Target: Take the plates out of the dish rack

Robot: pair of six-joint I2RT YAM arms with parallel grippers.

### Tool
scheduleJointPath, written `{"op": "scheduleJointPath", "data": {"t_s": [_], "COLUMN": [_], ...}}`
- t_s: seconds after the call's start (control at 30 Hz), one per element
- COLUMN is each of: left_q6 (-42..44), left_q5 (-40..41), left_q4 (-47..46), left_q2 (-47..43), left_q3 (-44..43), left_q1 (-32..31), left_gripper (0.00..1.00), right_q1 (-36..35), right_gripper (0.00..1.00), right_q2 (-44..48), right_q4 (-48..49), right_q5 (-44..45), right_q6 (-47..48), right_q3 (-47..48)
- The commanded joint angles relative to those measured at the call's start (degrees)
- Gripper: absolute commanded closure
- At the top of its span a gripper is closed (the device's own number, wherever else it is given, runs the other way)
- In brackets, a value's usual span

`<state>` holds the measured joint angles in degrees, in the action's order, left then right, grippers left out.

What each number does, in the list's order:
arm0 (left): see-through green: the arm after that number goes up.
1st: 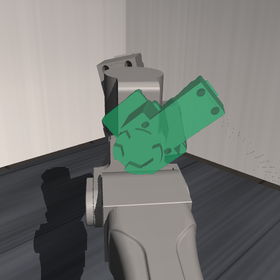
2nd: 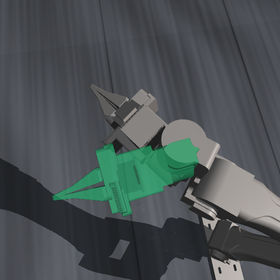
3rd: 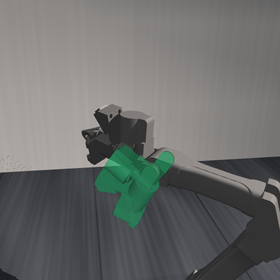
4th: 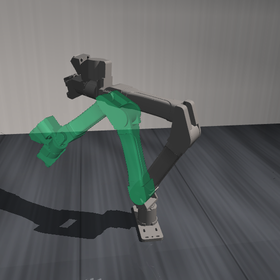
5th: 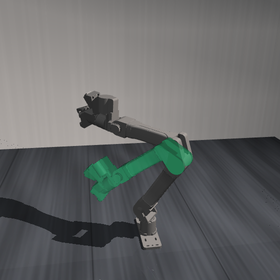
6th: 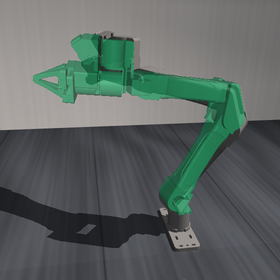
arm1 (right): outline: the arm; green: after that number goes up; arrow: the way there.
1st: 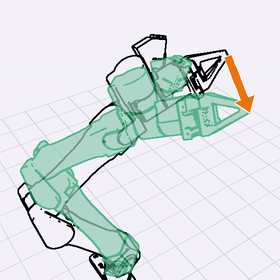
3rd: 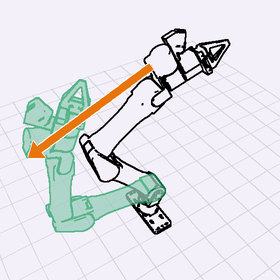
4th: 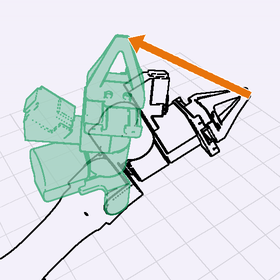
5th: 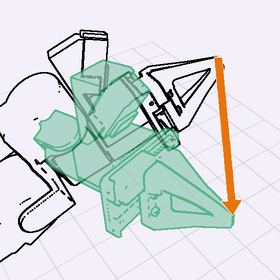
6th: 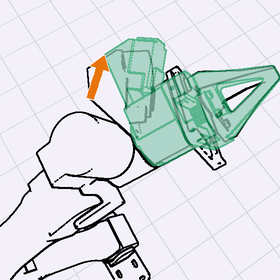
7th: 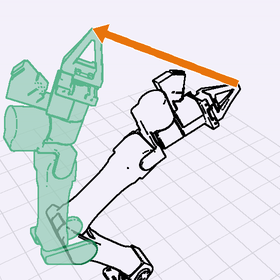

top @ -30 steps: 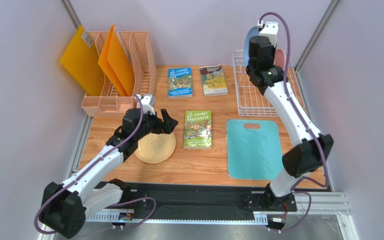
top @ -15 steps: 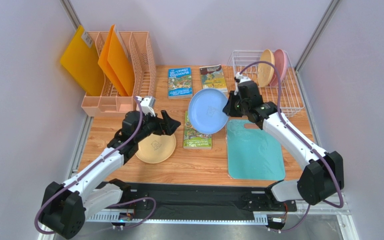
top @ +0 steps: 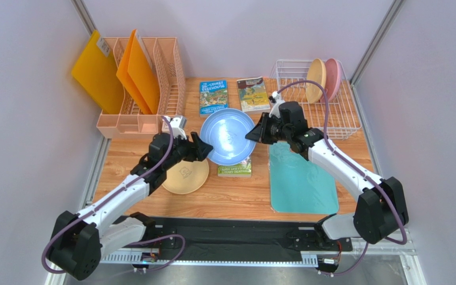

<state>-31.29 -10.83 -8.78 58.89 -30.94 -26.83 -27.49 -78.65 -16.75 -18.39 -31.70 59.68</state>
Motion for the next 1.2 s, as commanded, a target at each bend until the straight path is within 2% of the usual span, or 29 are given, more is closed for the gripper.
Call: {"op": "scheduleJointPath", "data": {"t_s": [0.0,0.03,0.13,0.2,0.3,0.33,0.4,0.43,0.47,0.67,0.8,1.0,1.17], "left_q6": [0.44,0.44,0.26,0.35,0.70,0.96,1.05,1.05,1.05,-0.34,-4.47,-9.75,-12.83], "left_q5": [3.35,3.71,4.94,5.56,7.22,7.84,10.56,12.31,15.37,25.49,30.95,37.45,39.84], "left_q4": [-1.25,-0.90,0.24,0.77,2.62,3.23,5.86,7.01,8.24,20.71,30.81,38.03,39.28], "left_q2": [-1.24,-1.41,-1.59,-1.50,-1.76,-2.20,-2.99,-4.30,-5.10,-12.74,-16.44,-19.60,-19.96], "left_q3": [0.00,-0.09,-0.35,-0.53,-0.70,-0.79,-0.79,-0.79,-0.70,-0.79,-0.79,1.58,3.34], "left_q1": [-0.59,-0.68,-0.77,-0.86,-1.12,-1.21,-1.47,-1.47,-1.47,-1.38,-1.38,-1.38,-1.38], "left_gripper": [0.32,0.51,0.91,1.00,1.00,1.00,1.00,1.00,1.00,1.00,1.00,1.00,1.00], "right_q1": [-0.29,-0.29,-0.29,-0.38,-0.29,-0.38,-0.38,-0.38,-0.38,-0.03,1.03,2.44,3.31], "right_gripper": [0.93,0.93,0.93,0.93,0.87,0.72,0.56,0.40,0.37,0.34,0.33,0.33,0.33], "right_q2": [1.83,1.84,2.10,2.28,1.84,1.66,1.49,1.14,0.96,-0.36,-0.97,-1.33,-0.98], "right_q4": [8.39,8.93,9.81,9.81,9.81,9.98,9.55,9.11,6.93,-1.16,-2.49,-4.51,-5.22], "right_q5": [-7.09,-7.70,-8.50,-8.76,-9.91,-10.00,-9.91,-9.39,-7.73,0.10,1.25,2.13,2.31], "right_q6": [-5.03,-5.56,-6.44,-6.53,-6.53,-6.70,-6.44,-5.57,-4.87,0.93,2.26,3.75,4.28], "right_q3": [-1.75,-2.11,-2.81,-2.99,-2.73,-2.73,-2.64,-2.47,-1.77,1.14,2.02,3.25,3.25]}}
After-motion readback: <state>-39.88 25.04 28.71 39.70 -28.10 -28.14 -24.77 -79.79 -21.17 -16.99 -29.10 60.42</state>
